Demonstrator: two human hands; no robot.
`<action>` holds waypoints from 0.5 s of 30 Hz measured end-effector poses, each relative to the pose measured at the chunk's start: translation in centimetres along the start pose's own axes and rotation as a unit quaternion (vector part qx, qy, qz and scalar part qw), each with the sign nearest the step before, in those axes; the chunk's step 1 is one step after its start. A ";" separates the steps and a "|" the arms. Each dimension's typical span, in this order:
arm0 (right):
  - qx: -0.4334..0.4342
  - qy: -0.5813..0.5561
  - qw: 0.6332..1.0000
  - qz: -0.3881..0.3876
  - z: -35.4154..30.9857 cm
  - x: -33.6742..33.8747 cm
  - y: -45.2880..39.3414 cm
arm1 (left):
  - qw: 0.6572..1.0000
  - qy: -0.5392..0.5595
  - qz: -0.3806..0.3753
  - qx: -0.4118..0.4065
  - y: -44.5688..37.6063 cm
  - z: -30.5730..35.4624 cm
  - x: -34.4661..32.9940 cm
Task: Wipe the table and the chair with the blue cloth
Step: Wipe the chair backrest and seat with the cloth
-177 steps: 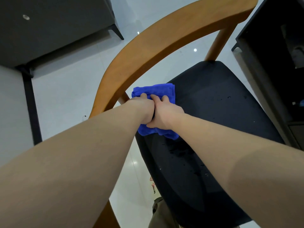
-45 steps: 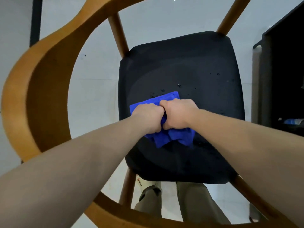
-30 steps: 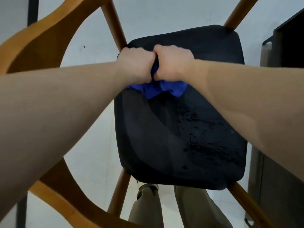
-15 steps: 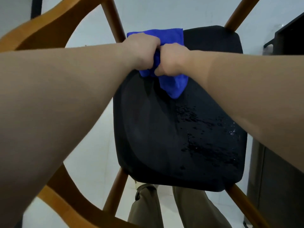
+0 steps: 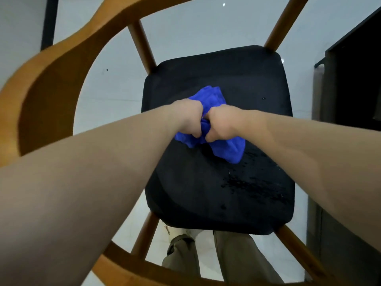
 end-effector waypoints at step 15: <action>0.015 -0.074 0.993 -0.090 0.5 -7.0 7.4 | 0.997 0.027 -0.068 -0.031 4.4 5.4 -7.0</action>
Point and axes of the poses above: each hand's wrist, its own y-axis away from the middle knuckle, its own x-axis out of the back of the hand, z = x × y, the point moved 4 cm from there along -y, towards the middle knuckle, and after that the axes turned 6 degrees about -x, right-handed, at the moved point
